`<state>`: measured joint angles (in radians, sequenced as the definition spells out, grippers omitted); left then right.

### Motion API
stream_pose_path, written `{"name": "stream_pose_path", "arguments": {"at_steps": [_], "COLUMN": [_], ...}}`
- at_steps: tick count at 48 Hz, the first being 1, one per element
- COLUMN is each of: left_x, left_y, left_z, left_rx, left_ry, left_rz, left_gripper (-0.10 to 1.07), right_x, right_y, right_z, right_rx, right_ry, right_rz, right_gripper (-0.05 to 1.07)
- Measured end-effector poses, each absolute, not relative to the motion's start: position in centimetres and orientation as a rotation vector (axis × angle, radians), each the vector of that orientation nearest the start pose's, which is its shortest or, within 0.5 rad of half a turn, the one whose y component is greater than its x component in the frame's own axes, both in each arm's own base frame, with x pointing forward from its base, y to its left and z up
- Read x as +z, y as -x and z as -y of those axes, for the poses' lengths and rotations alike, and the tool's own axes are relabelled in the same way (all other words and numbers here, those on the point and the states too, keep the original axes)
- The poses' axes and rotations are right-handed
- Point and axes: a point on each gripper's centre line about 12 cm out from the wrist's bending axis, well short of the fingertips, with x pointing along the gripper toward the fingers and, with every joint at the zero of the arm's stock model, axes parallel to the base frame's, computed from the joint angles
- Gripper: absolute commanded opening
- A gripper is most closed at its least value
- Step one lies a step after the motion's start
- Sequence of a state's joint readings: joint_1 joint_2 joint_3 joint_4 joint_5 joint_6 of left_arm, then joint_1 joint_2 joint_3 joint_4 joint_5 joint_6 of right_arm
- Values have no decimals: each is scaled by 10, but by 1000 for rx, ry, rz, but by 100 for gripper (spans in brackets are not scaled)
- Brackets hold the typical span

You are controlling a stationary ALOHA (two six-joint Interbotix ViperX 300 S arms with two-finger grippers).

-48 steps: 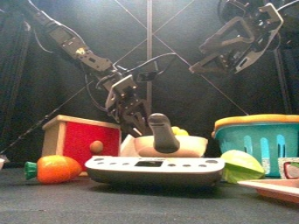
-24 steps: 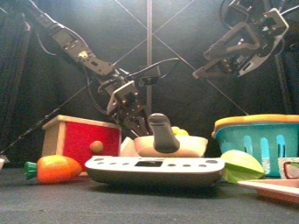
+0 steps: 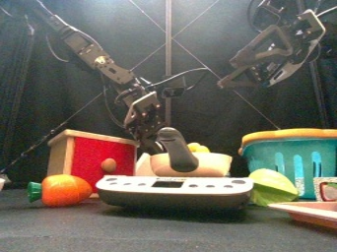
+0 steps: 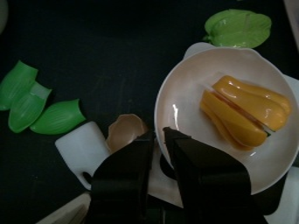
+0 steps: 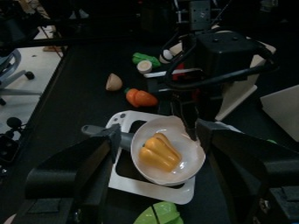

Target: Grab pan

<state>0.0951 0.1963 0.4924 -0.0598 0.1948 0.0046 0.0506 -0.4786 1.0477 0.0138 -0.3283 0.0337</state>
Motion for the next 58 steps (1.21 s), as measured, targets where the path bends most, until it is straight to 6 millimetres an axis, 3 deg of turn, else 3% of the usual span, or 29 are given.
{"name": "stream_pose_path", "arguments": {"at_steps": [17,42,58], "left_x": [131,152,154], "left_y": [-432,-424,-424], "left_z": [-40,-36,-37], "left_rx": [95,93,101], "left_ry": [77,127,172], "left_rz": [-941,-980,-978], "left_gripper": [45,45,45], "right_x": [230,225,223], "right_y": [-282,-279,-278], "right_z": [-13,-13,-13], "right_rx": [39,39,38], "right_ry": [-39,-38,-40], "right_rz": [-243,-257,-263], "right_gripper": [99,99,99]}}
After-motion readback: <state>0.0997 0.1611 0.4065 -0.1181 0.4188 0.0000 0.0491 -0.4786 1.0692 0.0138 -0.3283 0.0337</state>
